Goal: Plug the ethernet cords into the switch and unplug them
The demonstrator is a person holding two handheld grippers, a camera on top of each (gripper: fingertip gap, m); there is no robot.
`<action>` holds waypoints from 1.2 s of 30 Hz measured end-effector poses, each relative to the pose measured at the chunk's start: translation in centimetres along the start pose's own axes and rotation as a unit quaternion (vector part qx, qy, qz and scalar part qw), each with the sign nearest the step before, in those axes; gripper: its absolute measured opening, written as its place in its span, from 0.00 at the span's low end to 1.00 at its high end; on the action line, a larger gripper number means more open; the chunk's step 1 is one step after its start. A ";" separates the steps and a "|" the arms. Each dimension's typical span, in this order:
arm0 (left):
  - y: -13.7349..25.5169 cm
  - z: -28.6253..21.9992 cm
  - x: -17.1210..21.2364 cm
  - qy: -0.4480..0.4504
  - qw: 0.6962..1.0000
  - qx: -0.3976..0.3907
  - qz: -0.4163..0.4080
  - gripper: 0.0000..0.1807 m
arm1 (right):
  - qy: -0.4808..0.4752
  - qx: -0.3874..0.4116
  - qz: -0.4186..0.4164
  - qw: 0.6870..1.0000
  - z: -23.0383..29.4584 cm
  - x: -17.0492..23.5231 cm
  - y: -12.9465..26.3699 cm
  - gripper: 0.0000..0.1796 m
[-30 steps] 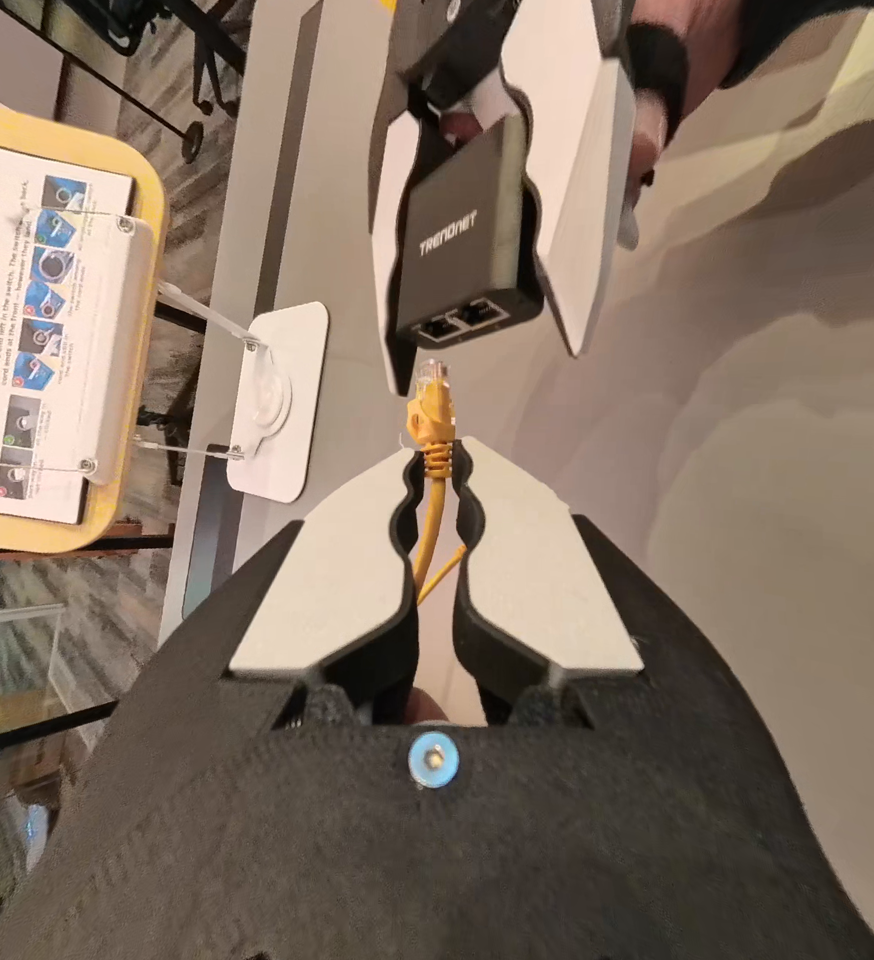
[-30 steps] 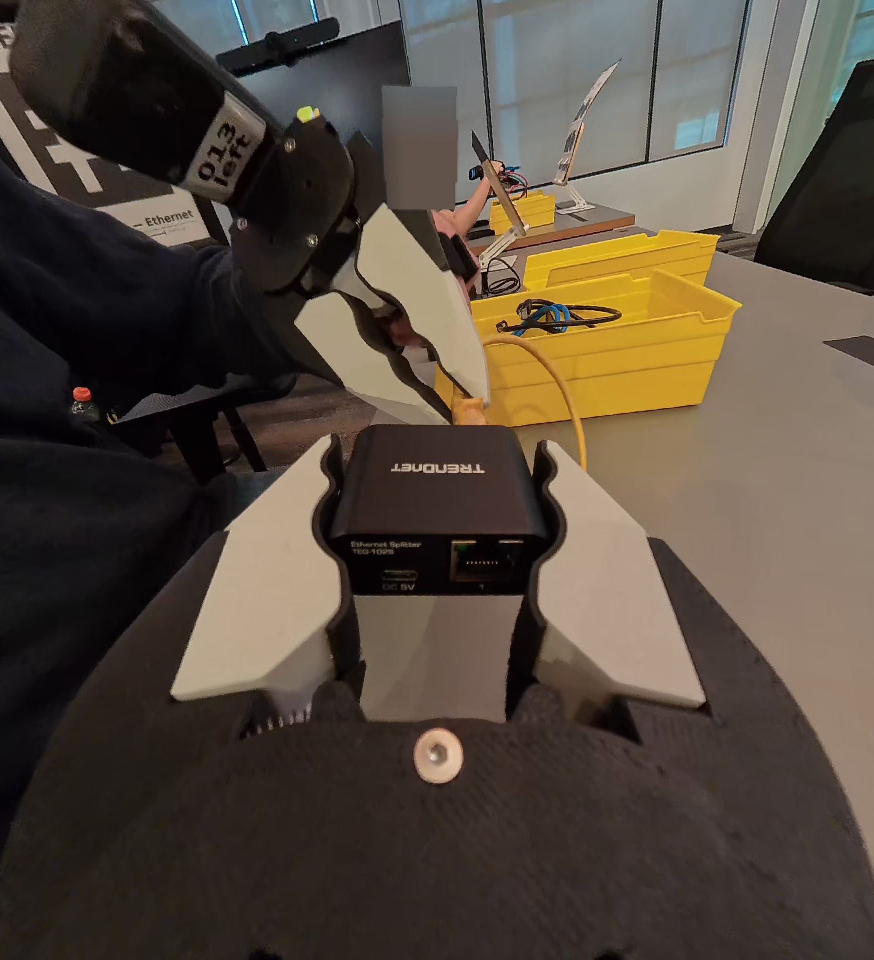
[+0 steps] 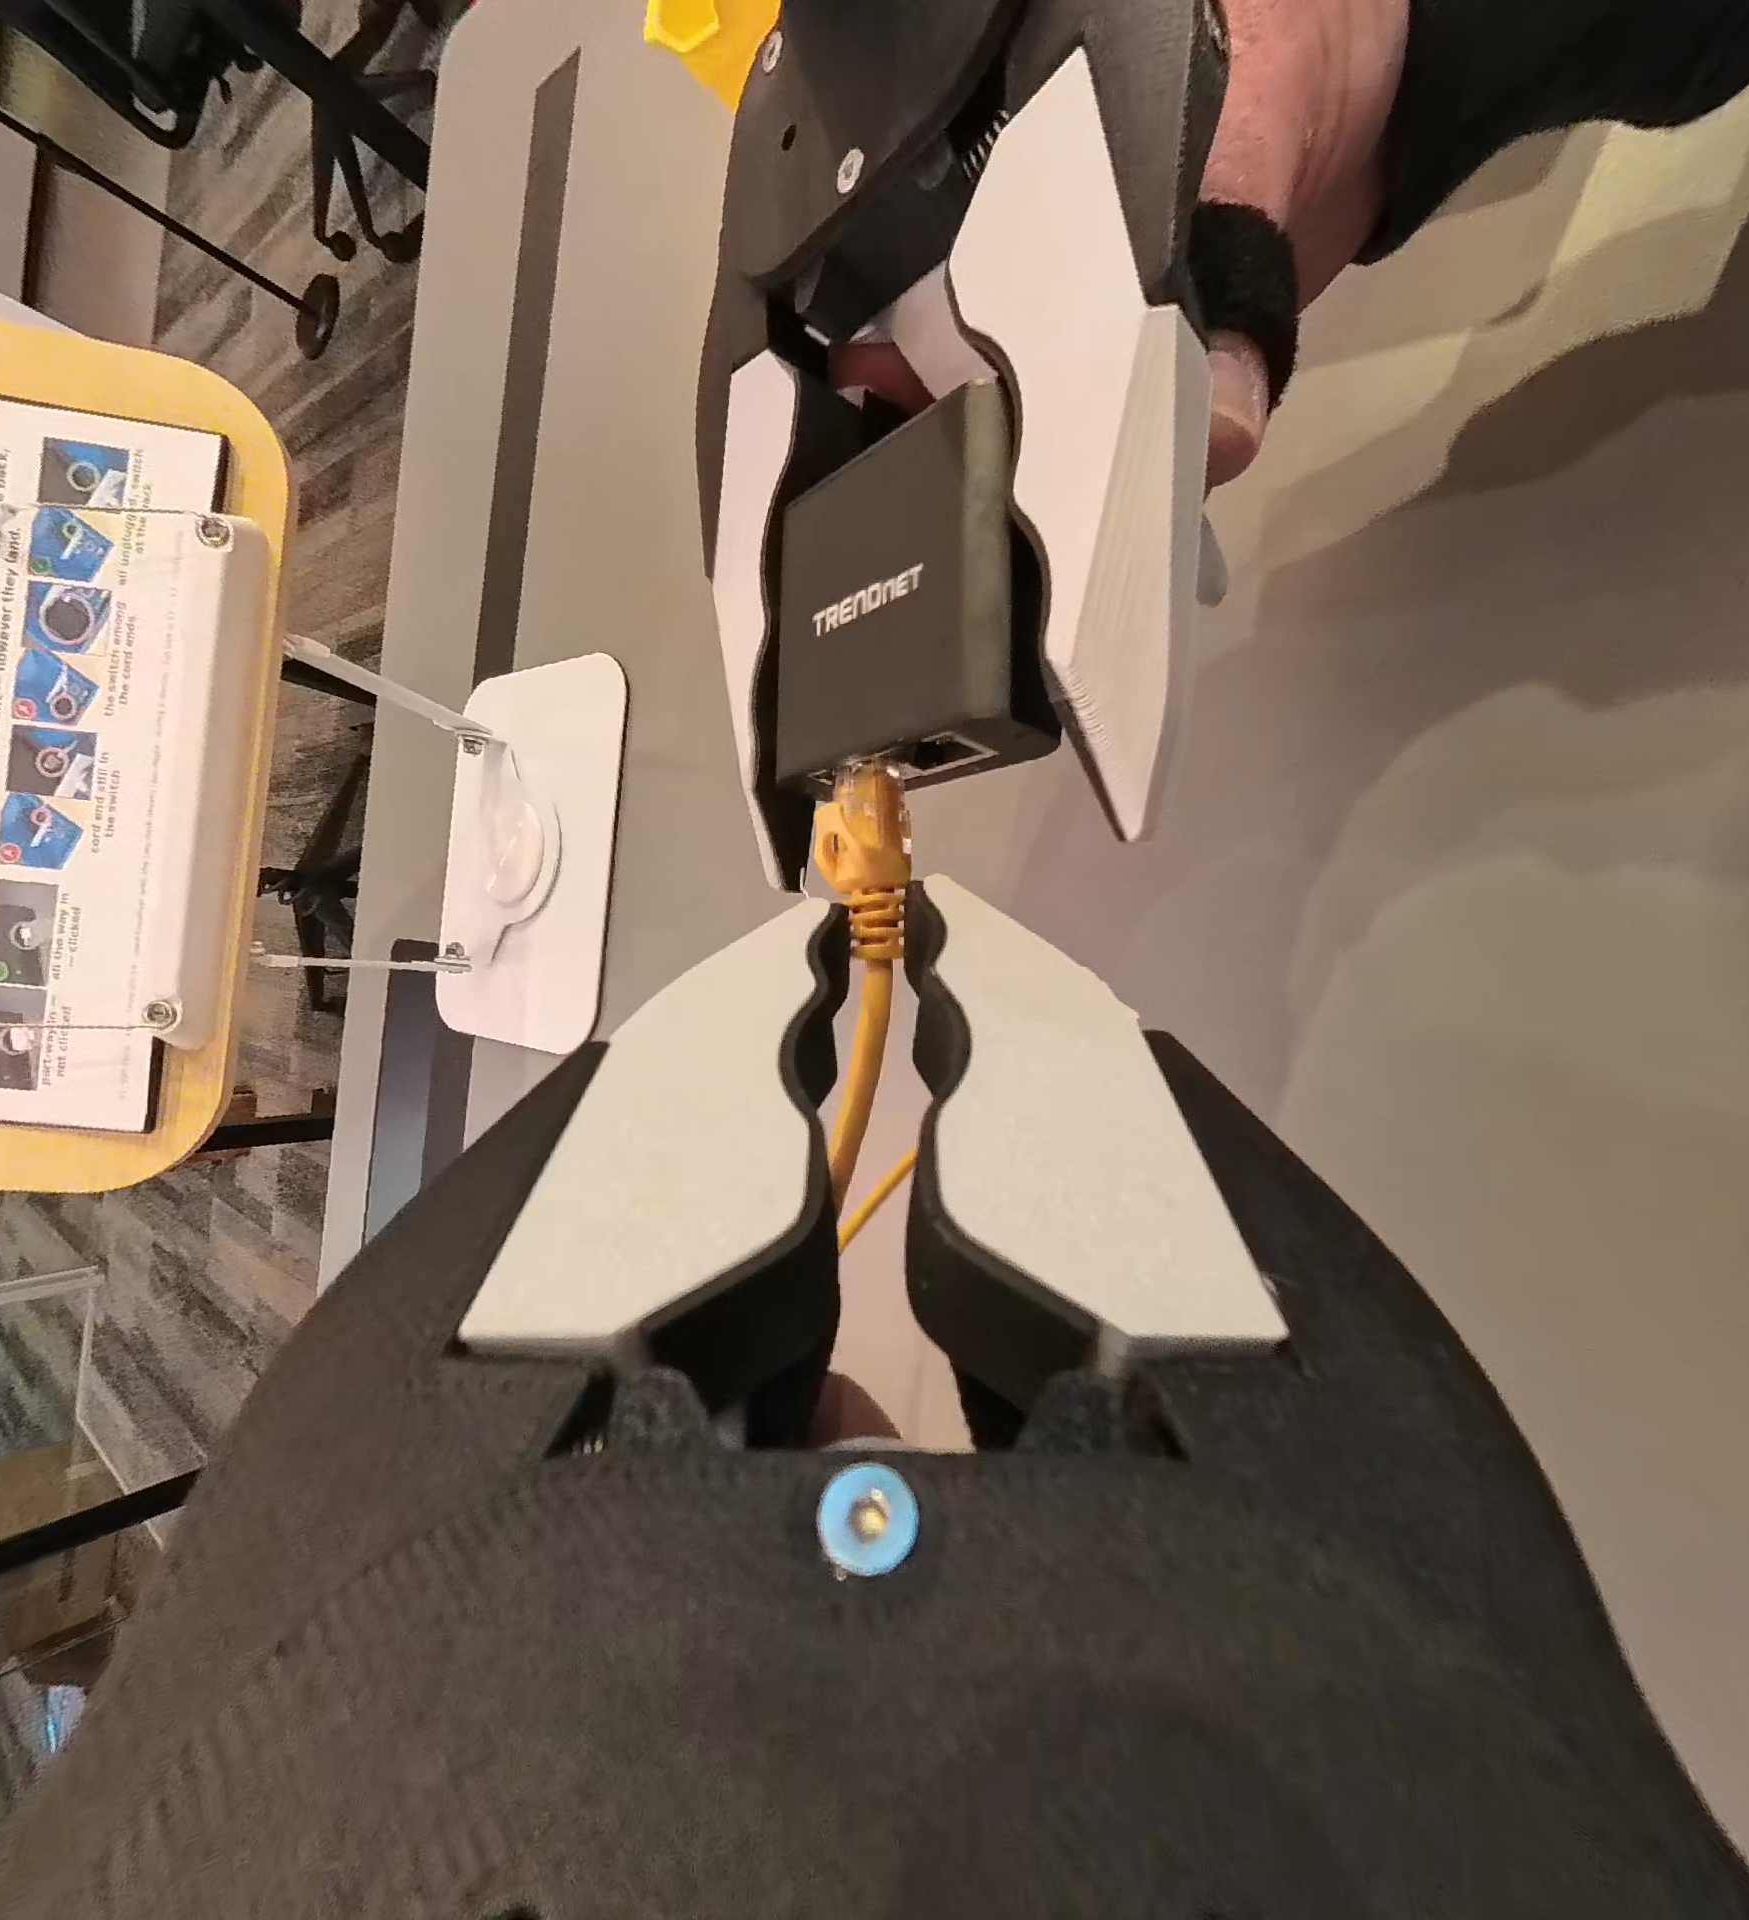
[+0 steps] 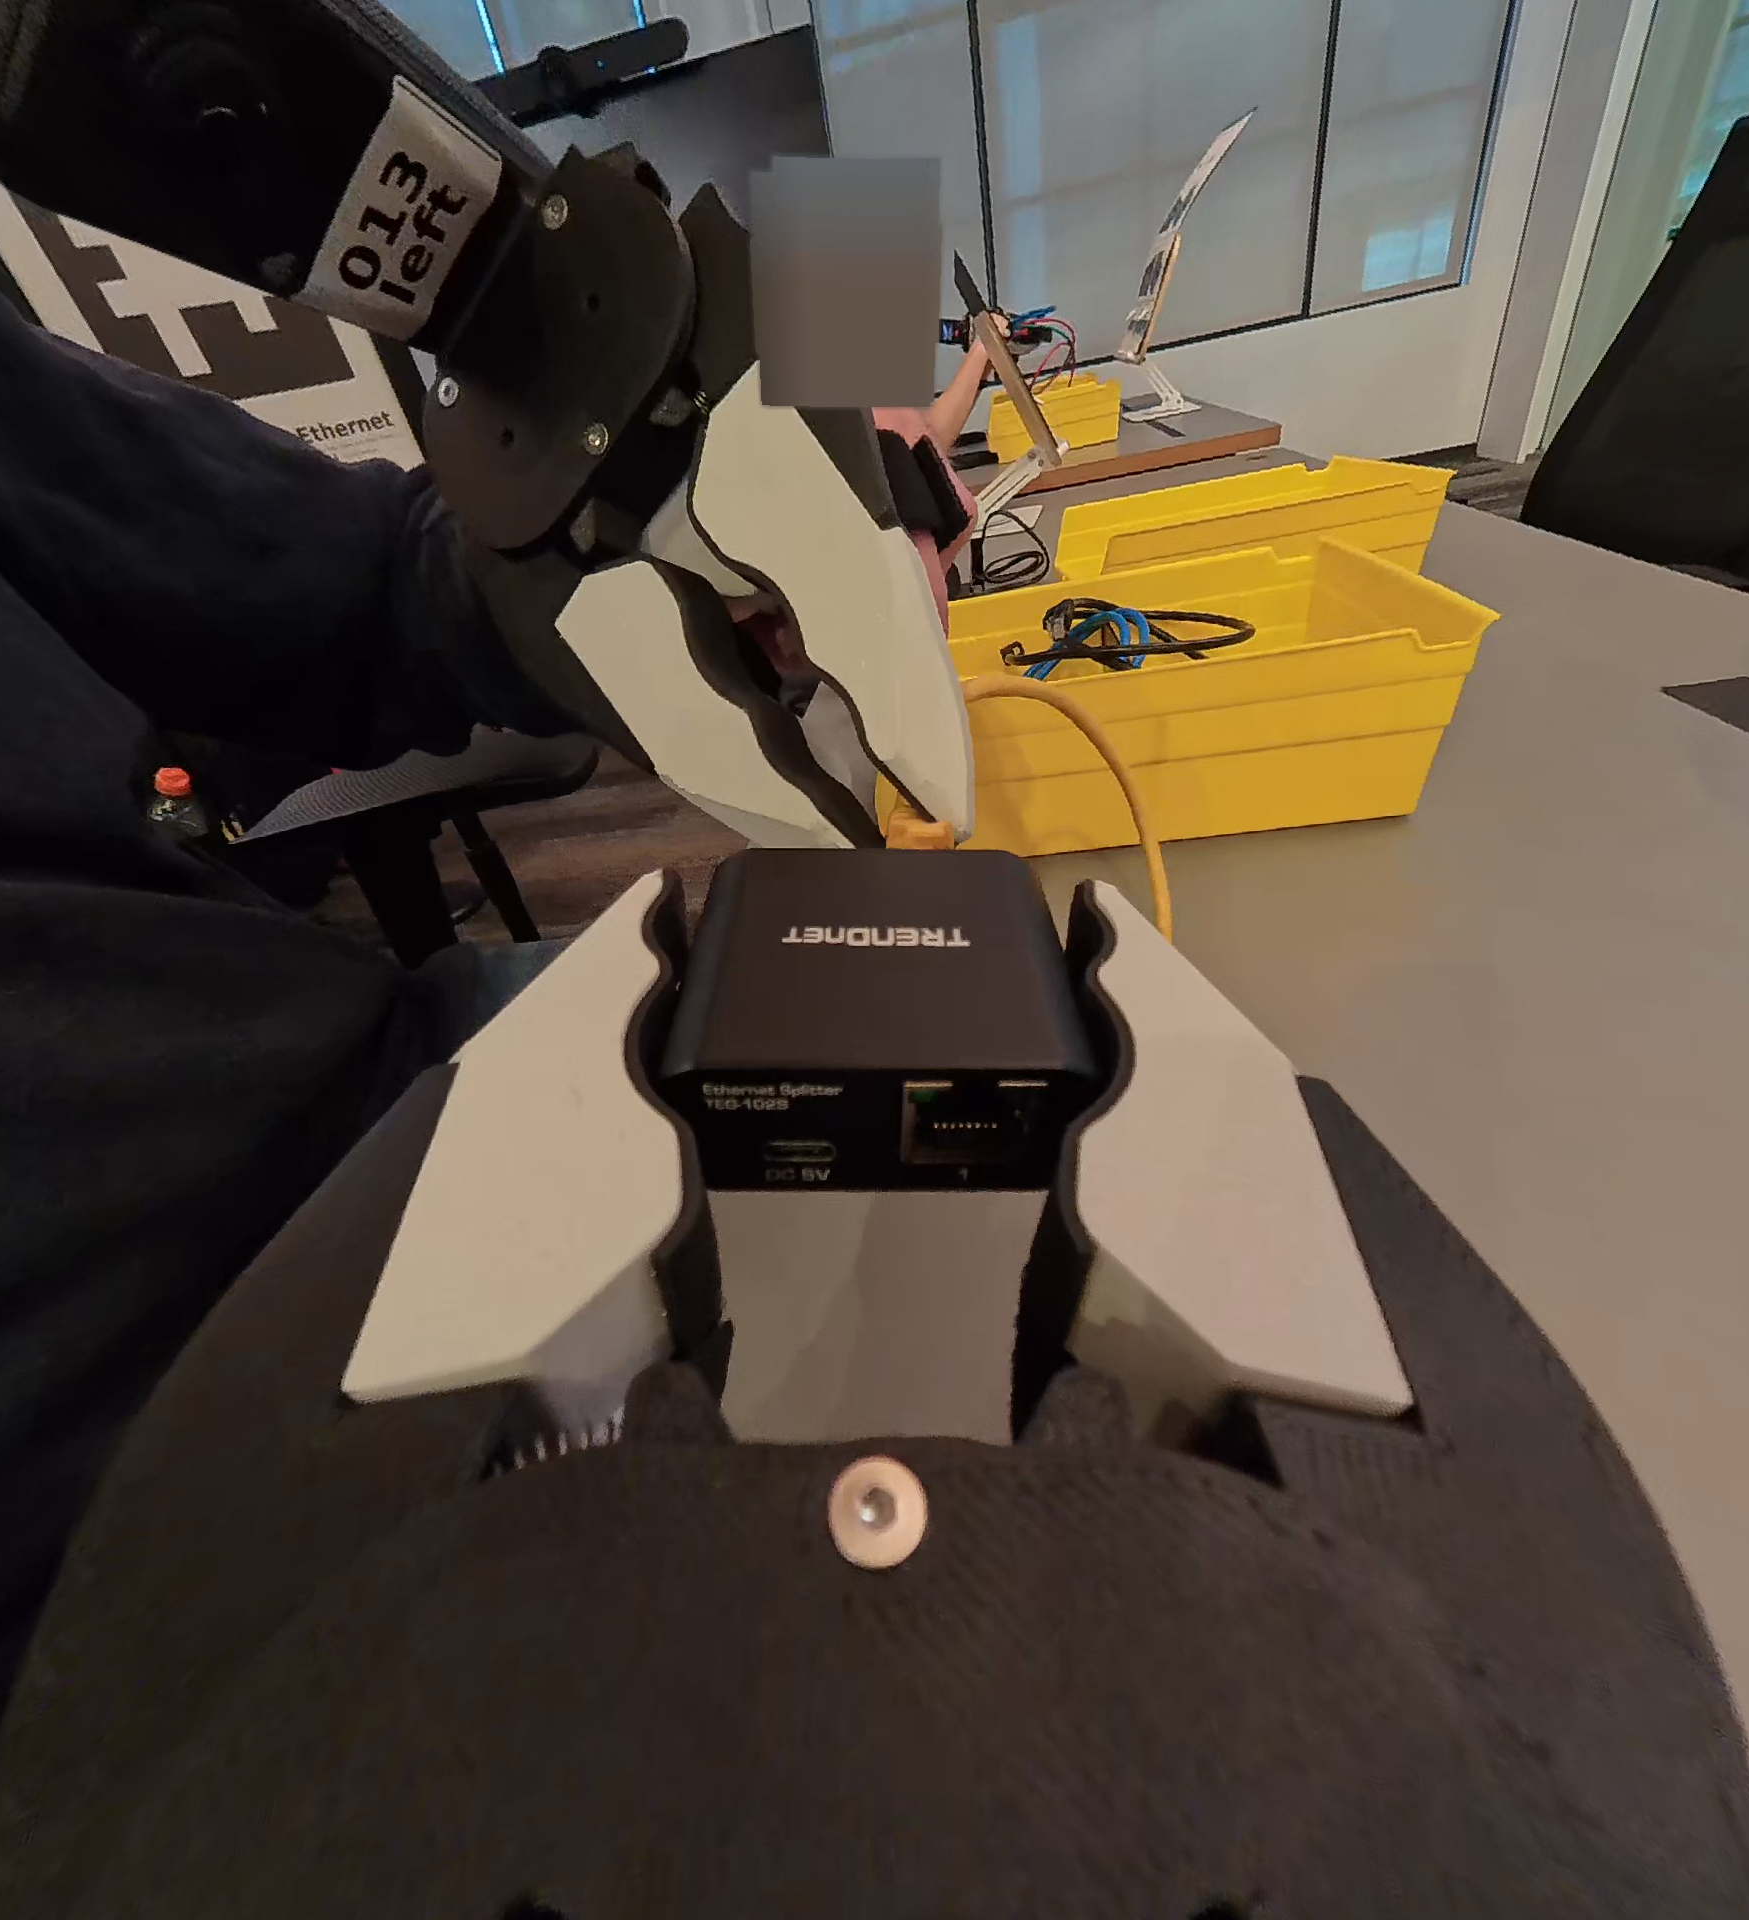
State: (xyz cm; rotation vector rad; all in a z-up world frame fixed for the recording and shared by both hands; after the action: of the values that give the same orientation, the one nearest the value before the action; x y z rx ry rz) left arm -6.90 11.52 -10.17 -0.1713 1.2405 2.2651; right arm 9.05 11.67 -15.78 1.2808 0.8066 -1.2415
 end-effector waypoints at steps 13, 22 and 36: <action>-0.5 -0.9 0.1 0.013 0.999 -0.048 0.002 0.05 | -0.006 0.012 0.029 0.999 -0.1 -0.1 -0.4 0.41; 4.2 -0.2 3.4 0.055 0.981 -0.187 0.008 0.17 | -0.023 0.049 -0.002 0.999 -0.9 0.3 0.8 0.41; 9.1 3.1 31.9 0.050 0.943 -0.128 0.304 0.16 | -0.019 0.039 0.006 0.999 -0.8 0.3 0.2 0.41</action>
State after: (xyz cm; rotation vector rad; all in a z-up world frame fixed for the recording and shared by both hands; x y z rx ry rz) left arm -38.06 23.02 -13.12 0.0090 1.1527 2.9869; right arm 9.47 12.30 -16.17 1.3195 0.7280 -1.2953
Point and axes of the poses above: each gripper's, where its closed fingertips meet, y back along the fingers, x out of its underside, z = x × y across the jaws, the point moved 10 cm from there along y, back along the fingers, and after that the axes turned 12 degrees about z, right-handed, at the moved point
